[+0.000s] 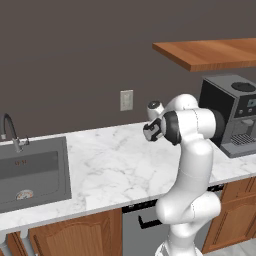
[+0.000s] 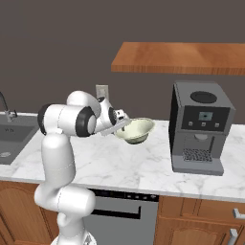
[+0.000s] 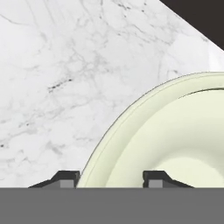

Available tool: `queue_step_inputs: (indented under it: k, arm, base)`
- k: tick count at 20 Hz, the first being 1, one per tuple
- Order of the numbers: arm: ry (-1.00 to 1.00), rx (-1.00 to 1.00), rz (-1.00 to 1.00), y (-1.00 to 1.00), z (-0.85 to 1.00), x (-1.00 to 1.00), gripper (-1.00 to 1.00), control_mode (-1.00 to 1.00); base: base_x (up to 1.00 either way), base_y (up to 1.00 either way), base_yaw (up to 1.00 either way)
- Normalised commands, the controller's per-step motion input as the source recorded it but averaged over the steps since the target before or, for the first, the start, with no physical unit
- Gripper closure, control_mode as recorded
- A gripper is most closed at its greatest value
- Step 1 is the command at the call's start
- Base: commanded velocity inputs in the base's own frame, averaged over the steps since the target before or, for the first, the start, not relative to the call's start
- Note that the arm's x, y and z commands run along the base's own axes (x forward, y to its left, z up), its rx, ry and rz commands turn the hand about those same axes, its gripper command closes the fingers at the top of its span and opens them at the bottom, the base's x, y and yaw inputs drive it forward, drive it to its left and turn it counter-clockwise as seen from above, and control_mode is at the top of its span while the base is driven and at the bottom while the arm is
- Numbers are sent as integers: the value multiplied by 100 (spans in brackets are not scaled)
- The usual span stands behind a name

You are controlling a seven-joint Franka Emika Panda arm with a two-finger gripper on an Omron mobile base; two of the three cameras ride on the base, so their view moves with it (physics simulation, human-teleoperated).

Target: Place the two vegetables and bowl onto the tray for setting up a vegetable dip station.

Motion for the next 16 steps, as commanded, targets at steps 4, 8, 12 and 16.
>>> queue_step_inputs:
  k: [4,8,12,16]
  arm:
    - [0,1,-12,-4,-2,0,100,-100]
    - [0,3,-12,-3,0,0,100,-100]
    - [0,6,-9,0,3,0,100,-100]
    - [-5,5,-6,7,12,-5,100,-100]
  base:
    - [0,0,0]
    - [0,0,0]
    - [0,0,0]
    - [0,0,0]
